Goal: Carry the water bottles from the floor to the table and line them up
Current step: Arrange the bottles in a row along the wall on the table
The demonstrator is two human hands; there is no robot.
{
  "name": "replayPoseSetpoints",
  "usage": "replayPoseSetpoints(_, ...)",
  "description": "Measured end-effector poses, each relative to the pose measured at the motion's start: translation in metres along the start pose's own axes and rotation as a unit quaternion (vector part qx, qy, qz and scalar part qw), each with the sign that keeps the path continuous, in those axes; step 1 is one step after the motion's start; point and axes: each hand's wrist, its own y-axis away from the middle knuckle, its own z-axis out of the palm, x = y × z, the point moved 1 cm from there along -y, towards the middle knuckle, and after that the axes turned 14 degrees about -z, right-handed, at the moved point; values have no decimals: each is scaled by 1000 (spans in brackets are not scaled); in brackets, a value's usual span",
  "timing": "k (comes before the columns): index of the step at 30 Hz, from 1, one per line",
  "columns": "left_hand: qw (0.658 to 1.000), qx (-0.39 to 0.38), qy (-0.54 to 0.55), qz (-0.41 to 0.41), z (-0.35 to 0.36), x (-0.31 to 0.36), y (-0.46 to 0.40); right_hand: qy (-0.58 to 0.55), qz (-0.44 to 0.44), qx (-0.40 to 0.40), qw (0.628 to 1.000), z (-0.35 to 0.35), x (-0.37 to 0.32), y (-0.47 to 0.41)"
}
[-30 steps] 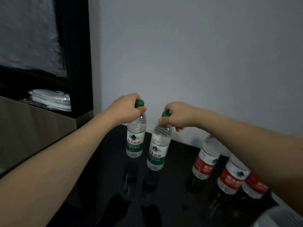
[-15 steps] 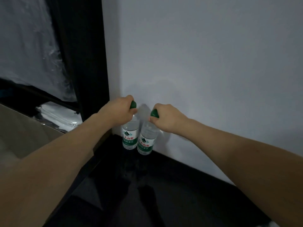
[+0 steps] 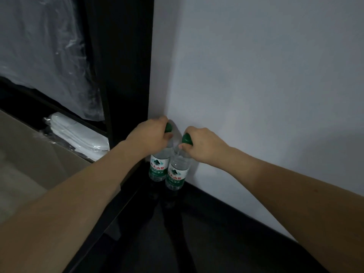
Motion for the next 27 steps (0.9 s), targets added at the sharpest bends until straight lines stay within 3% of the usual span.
replayPoseSetpoints(20, 998, 13, 34, -56, 4, 7, 22, -67, 10, 41, 997, 9, 2, 19)
replayPoseSetpoints(25, 983, 144, 96, -60, 1, 19, 66, -109, 2, 101, 989, -6, -1, 78)
replayPoseSetpoints(27, 981, 156, 106, -37, 6, 36, 87, -98, -3, 99, 990, -13, 0, 110)
